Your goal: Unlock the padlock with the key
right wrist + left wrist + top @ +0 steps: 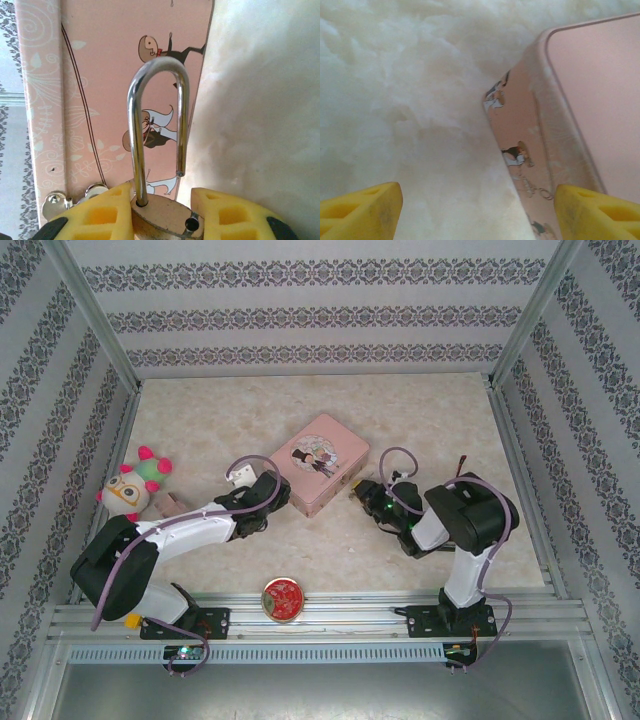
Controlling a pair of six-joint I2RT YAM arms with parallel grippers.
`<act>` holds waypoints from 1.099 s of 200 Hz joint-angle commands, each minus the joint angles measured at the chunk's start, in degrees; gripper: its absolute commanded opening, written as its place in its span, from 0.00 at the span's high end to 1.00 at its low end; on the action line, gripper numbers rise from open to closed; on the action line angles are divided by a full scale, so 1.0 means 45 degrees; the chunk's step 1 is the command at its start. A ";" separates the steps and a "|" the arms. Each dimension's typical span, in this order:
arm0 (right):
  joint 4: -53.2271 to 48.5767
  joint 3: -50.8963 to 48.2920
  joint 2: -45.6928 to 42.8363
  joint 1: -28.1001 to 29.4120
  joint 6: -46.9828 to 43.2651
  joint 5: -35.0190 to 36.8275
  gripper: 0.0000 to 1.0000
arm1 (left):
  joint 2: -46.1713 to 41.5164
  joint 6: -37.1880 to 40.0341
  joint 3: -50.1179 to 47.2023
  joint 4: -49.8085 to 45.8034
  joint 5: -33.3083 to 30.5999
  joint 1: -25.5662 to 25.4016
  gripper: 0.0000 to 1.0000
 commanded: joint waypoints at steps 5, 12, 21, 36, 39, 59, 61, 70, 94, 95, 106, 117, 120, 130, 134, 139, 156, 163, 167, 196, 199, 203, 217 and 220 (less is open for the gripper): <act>-0.0328 -0.0273 -0.0912 -0.0143 -0.0849 0.0288 1.00 | -0.0187 0.0196 -0.0071 -0.0532 -0.0144 0.0269 0.21; -0.0518 -0.0330 -0.1154 -0.0163 -0.0965 0.0297 1.00 | -0.0237 0.0210 -0.0073 -0.0532 -0.0139 0.0269 0.21; -0.0789 -0.0399 -0.1465 -0.0208 -0.1140 0.0251 1.00 | -0.0326 0.0206 -0.0069 -0.0551 -0.0138 0.0271 0.21; -0.1330 -0.0469 -0.1988 -0.0316 -0.1404 0.0091 1.00 | -0.0500 0.0225 -0.0087 -0.0589 -0.0130 0.0260 0.20; -0.1489 -0.0463 -0.2119 -0.0338 -0.1471 0.0065 1.00 | -0.0555 0.0225 -0.0085 -0.0590 -0.0127 0.0268 0.20; -0.2606 -0.0520 -0.3145 -0.0484 -0.1967 -0.0134 1.00 | -0.0885 0.0242 -0.0145 -0.0666 -0.0210 0.0269 0.17; -0.2747 -0.0533 -0.3233 -0.0494 -0.2030 -0.0155 1.00 | -0.0911 0.0239 -0.0159 -0.0678 -0.0221 0.0279 0.17; -0.3499 -0.0507 -0.3873 -0.0553 -0.2352 -0.0229 1.00 | -0.1094 0.0265 -0.0167 -0.0722 -0.0259 0.0288 0.15; -0.7026 -0.0078 -0.5966 -0.0629 -0.3658 -0.0048 1.00 | -0.1551 0.0303 -0.0244 -0.0839 -0.0297 0.0322 0.04; -0.7225 -0.0044 -0.6089 -0.0632 -0.3746 -0.0036 1.00 | -0.1570 0.0303 -0.0252 -0.0842 -0.0290 0.0325 0.04; -0.9188 0.0373 -0.7258 -0.0634 -0.4665 0.0256 1.00 | -0.1760 0.0293 -0.0302 -0.0864 -0.0303 0.0347 0.00; -1.1215 0.0925 -0.8393 -0.0644 -0.5539 0.0696 1.00 | -0.1944 0.0284 -0.0348 -0.0883 -0.0303 0.0385 0.01; -1.1740 0.1044 -0.8706 -0.0651 -0.5787 0.0889 1.00 | -0.2001 0.0284 -0.0372 -0.0893 -0.0303 0.0396 0.01; -1.3246 0.1442 -0.9596 -0.0664 -0.6544 0.1301 1.00 | -0.2141 0.0266 -0.0412 -0.0937 -0.0329 0.0425 0.01; -1.3868 0.1598 -0.9930 -0.0690 -0.6802 0.1497 1.00 | -0.2198 0.0264 -0.0419 -0.0942 -0.0341 0.0440 0.01; -1.4552 0.1823 -1.0287 -0.0720 -0.7167 0.1657 1.00 | -0.2276 0.0253 -0.0446 -0.0960 -0.0342 0.0455 0.01; -1.6503 0.2524 -1.1175 -0.0868 -0.8159 0.2019 1.00 | -0.2476 0.0247 -0.0500 -0.1018 -0.0338 0.0504 0.01; -1.7144 0.2821 -1.1369 -0.0947 -0.8435 0.2110 1.00 | -0.2573 0.0245 -0.0512 -0.1056 -0.0324 0.0521 0.01; -1.7581 0.2997 -1.1433 -0.0994 -0.8562 0.2173 1.00 | -0.2616 0.0230 -0.0487 -0.1097 -0.0341 0.0533 0.01; -2.0129 0.4421 -1.1035 -0.1256 -0.9858 0.2535 1.00 | -0.2915 0.0245 -0.0442 -0.1327 -0.0354 0.0597 0.01; -2.0386 0.4553 -1.0930 -0.1259 -1.0006 0.2597 1.00 | -0.2933 0.0245 -0.0437 -0.1342 -0.0358 0.0569 0.01; -2.0720 0.4813 -1.0766 -0.1308 -1.0199 0.2696 1.00 | -0.3000 0.0263 -0.0437 -0.1351 -0.0343 0.0612 0.01; -2.1716 0.5540 -1.0159 -0.1393 -1.0843 0.3039 1.00 | -0.3180 0.0337 -0.0438 -0.1352 -0.0266 0.0592 0.01; -2.1910 0.5681 -0.9996 -0.1423 -1.0981 0.3100 1.00 | -0.3222 0.0356 -0.0442 -0.1352 -0.0235 0.0600 0.01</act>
